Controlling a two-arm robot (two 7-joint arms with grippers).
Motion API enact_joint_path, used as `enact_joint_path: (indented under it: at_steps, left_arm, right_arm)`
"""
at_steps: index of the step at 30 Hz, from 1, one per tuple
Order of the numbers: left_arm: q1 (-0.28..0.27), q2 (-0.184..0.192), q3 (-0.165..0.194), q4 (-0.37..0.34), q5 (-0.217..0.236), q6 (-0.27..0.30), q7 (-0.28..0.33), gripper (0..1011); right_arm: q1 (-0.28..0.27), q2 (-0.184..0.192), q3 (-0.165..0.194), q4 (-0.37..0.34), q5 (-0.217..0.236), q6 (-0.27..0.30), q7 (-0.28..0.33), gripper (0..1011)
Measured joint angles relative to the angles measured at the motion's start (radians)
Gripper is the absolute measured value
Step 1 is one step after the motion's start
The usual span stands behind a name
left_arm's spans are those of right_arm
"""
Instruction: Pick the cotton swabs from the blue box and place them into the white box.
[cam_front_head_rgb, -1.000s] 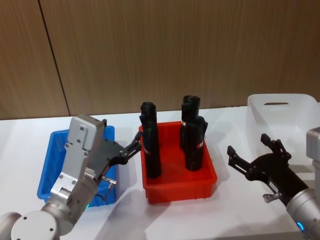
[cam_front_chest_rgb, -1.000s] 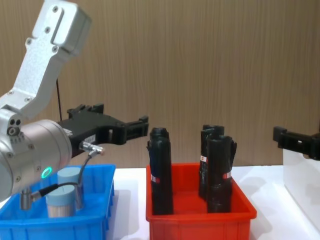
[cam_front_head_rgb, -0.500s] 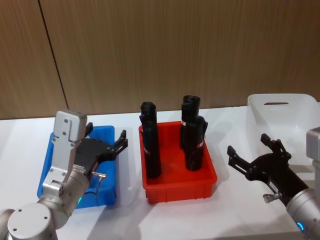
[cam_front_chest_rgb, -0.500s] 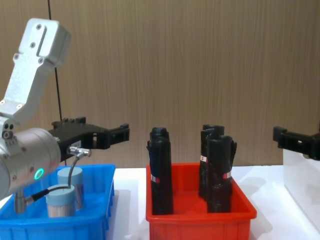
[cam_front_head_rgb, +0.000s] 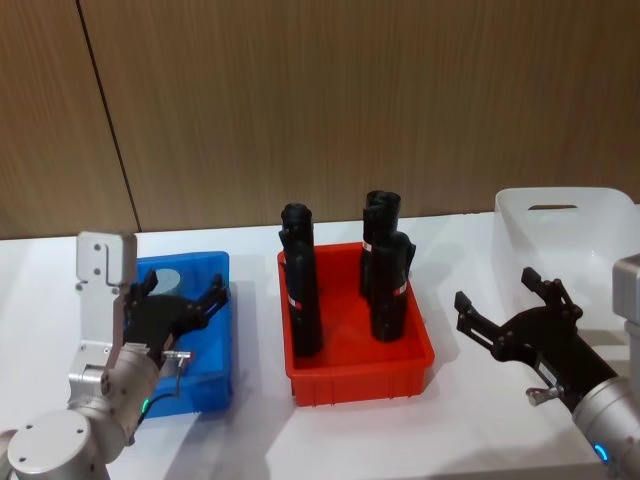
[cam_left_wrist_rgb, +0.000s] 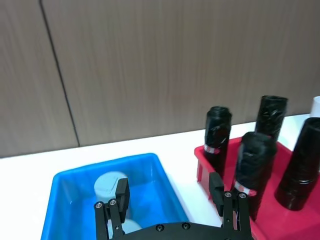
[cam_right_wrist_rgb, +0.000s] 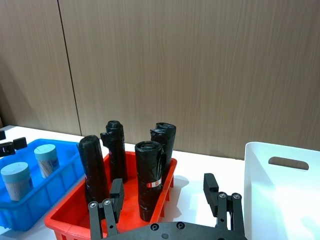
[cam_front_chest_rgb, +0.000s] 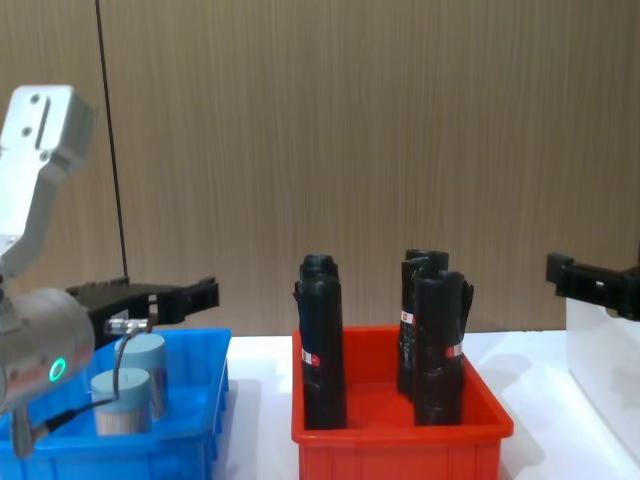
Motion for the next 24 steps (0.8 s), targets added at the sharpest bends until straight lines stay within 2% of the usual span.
enact_joint_path:
  at_steps: [11, 24]
  left_arm:
    - [0.005, -0.005, -0.017, 0.032, -0.064, 0.027, 0.046, 1004]
    - [-0.025, -0.015, -0.036, 0.095, -0.084, 0.093, 0.054, 1004]
  right_arm:
    - [0.000, 0.000, 0.000, 0.000, 0.000, 0.000, 0.000, 1001]
    - [0.000, 0.000, 0.000, 0.000, 0.000, 0.000, 0.000, 1002]
